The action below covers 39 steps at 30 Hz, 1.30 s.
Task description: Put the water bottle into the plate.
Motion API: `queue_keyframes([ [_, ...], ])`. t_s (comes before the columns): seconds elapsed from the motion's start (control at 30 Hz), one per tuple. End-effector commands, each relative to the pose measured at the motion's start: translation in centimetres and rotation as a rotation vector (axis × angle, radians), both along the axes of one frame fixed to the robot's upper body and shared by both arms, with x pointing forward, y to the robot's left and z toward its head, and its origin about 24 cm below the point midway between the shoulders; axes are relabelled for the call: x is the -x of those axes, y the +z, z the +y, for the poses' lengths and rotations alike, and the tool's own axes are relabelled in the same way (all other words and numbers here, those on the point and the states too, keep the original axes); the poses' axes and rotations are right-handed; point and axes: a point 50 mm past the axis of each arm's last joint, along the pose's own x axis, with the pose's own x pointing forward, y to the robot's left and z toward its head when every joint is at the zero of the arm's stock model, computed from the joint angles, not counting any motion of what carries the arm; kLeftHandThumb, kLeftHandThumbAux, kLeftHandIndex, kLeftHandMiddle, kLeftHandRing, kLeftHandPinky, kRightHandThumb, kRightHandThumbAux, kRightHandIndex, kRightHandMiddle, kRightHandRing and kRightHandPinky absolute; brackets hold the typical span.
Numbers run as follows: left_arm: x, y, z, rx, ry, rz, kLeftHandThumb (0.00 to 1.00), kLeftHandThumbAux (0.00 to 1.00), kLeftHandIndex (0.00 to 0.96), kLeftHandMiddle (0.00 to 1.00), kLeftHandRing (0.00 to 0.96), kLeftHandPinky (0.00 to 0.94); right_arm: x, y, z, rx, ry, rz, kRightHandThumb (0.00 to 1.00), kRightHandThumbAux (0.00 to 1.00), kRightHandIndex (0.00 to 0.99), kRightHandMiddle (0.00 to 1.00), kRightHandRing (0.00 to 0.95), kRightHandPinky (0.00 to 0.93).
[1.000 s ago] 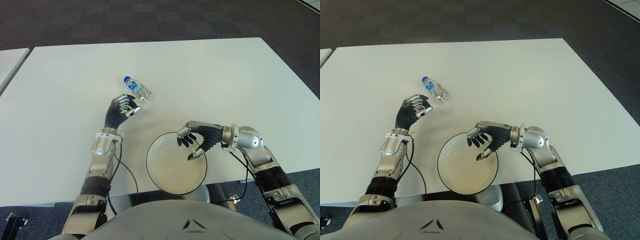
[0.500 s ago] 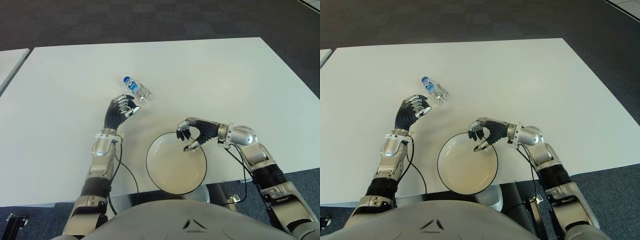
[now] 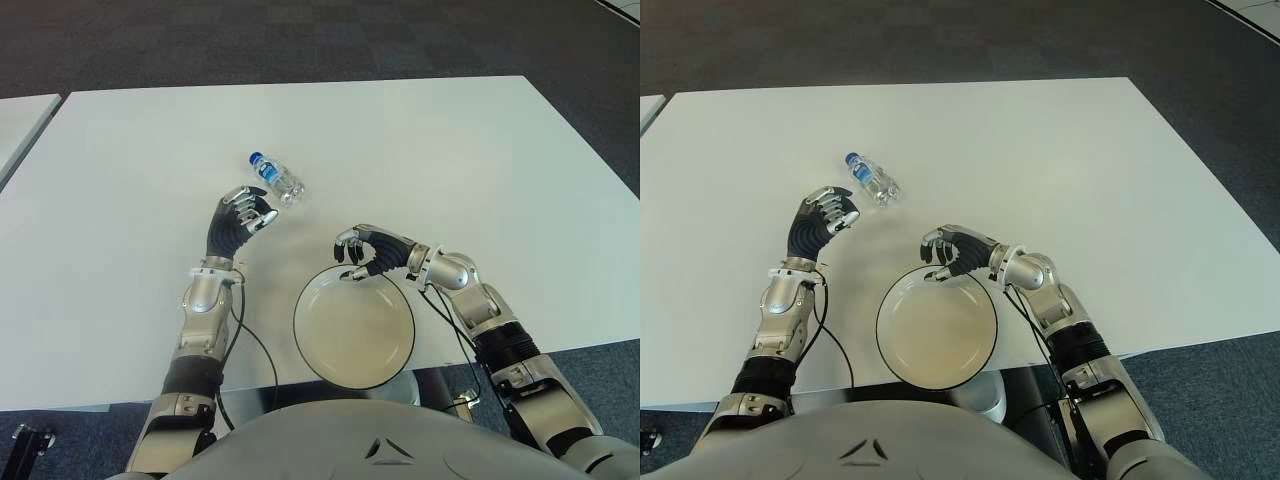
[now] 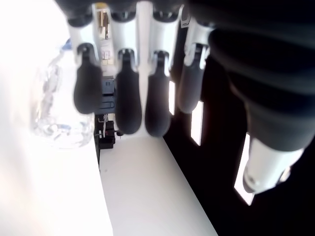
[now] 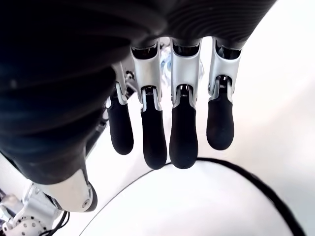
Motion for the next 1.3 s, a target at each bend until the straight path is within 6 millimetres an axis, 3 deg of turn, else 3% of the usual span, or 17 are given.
queue_keyframes([
  [0.03,0.3,-0.3,0.2,0.003,0.007,0.024,0.834,0.676,0.396,0.544,0.663,0.643,-0.1,-0.1,0.5,0.028,-0.005,-0.026,0.698,0.738,0.421,0.490,0.504,0.519],
  [0.37,0.4,0.0,0.4,0.010,0.014,0.027,0.834,0.676,0.398,0.537,0.659,0.644,-0.3,0.1,1.9,0.060,0.005,-0.071,0.701,0.738,0.423,0.485,0.475,0.453],
  [0.63,-0.2,0.4,0.5,-0.021,0.087,0.026,0.833,0.677,0.396,0.531,0.634,0.592,-0.4,0.8,2.7,0.080,0.031,-0.136,0.701,0.737,0.425,0.502,0.488,0.484],
  [0.8,-1.4,1.9,0.9,-0.238,0.188,-0.051,0.828,0.681,0.388,0.506,0.554,0.510,-0.5,1.3,2.9,0.076,0.035,-0.160,0.701,0.737,0.425,0.512,0.497,0.485],
  [0.93,-2.0,2.9,0.9,-0.403,0.240,-0.115,0.829,0.682,0.391,0.483,0.467,0.448,-0.6,1.5,3.0,0.068,0.035,-0.173,0.701,0.737,0.426,0.541,0.535,0.539],
  [1.3,-2.7,3.7,1.0,-0.540,0.307,-0.161,0.833,0.679,0.405,0.457,0.362,0.375,-2.1,3.5,4.0,-0.058,-0.077,-0.232,0.690,0.738,0.414,0.592,0.605,0.601],
])
